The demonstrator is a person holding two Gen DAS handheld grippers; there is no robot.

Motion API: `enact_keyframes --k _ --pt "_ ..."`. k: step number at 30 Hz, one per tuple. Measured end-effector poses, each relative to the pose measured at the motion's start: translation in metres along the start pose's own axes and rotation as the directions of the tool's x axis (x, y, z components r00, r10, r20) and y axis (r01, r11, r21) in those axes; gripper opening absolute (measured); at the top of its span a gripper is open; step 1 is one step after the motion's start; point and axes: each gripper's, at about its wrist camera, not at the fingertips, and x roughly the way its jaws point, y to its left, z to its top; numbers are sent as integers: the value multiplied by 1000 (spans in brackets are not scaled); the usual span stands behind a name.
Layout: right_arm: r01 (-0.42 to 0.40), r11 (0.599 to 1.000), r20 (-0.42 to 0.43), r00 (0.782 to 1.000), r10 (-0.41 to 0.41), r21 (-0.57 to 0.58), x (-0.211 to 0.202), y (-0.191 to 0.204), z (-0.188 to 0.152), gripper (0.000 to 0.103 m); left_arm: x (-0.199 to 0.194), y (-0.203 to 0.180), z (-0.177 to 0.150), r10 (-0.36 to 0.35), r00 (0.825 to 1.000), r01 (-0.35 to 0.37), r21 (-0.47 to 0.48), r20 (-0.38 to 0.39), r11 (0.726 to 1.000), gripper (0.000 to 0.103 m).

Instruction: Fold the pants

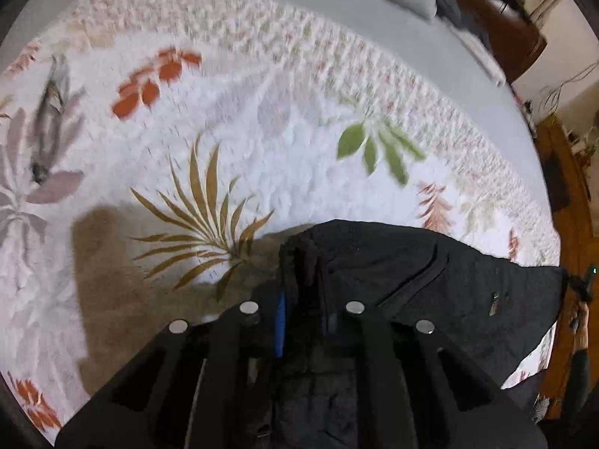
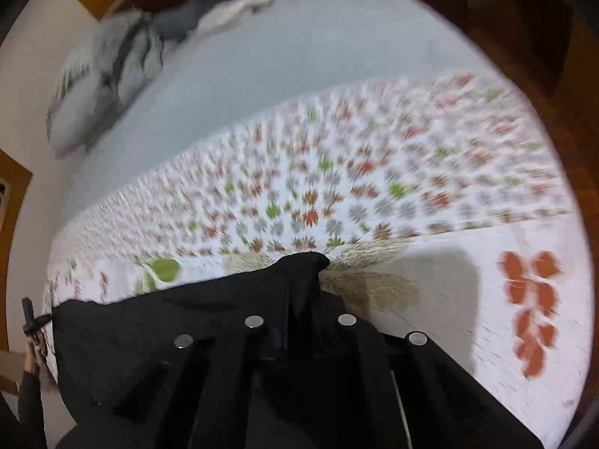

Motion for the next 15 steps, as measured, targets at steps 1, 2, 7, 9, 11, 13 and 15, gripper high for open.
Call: enact_keyframes --k 1,2,7,9,11,13,15 --pt "2 1000 11 1000 -2 -4 -11 4 -3 8 -7 -4 0 3 1000 -4 9 15 1000 12" --pt "7 1000 22 1000 -7 -9 -21 9 -5 8 -17 -8 -1 -7 1000 7 9 30 1000 12" --pt "19 1000 95 995 -16 -24 -95 22 -28 7 -62 -22 -10 -43 995 41 24 91 999 12" --pt "23 999 123 992 -20 -23 -126 22 -45 7 -85 -27 -17 -67 990 63 38 121 997 12" --pt "23 1000 148 989 -20 -17 -151 23 -62 7 -103 -31 -27 -91 985 84 53 145 995 12" --pt "23 999 174 984 -19 -24 -180 26 -85 7 -127 -35 -40 -112 979 101 73 169 992 12" --pt "31 999 204 979 -26 -26 -204 29 -109 7 -146 -34 -54 -140 971 125 85 193 988 12"
